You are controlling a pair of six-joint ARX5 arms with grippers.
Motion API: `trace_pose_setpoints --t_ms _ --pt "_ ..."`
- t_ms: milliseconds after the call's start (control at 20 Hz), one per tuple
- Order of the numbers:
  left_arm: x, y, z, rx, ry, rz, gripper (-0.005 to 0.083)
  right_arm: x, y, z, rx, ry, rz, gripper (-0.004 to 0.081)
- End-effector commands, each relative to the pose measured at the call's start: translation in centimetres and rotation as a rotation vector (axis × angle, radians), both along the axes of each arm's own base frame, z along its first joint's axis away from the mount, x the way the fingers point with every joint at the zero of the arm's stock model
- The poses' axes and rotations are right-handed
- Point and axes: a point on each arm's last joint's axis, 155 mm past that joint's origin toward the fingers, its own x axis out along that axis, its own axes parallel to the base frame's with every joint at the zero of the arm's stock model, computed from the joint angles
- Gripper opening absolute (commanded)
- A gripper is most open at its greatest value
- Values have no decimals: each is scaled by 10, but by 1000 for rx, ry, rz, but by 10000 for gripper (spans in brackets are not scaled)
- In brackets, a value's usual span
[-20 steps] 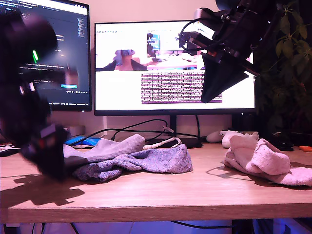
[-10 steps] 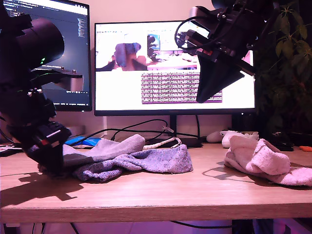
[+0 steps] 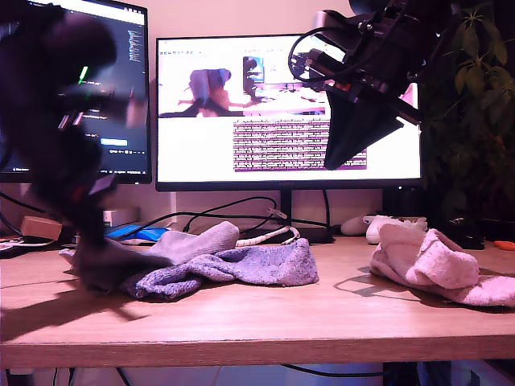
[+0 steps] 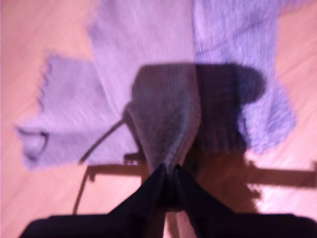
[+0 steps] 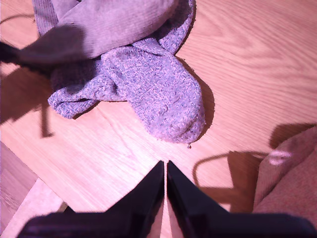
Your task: Pair up the socks based on colour and pattern, by placing them on top of one another
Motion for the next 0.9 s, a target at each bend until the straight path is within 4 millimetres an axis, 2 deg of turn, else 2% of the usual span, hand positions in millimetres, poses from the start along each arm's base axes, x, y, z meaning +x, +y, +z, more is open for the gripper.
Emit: trace_pose_setpoints --t_ms 0,400,700,850 --pt "-2 -6 5 -31 25 2 -20 -5 1 -10 -8 24 9 -11" --pt "2 -37 50 -167 38 -28 -20 -5 1 -10 -8 25 8 -11" --pt "10 -93 97 -375 -48 -124 -20 -7 -8 -14 -24 51 -9 -11" --pt "14 -121 113 -466 -95 -159 -20 -11 -12 -17 -37 74 -15 -11"
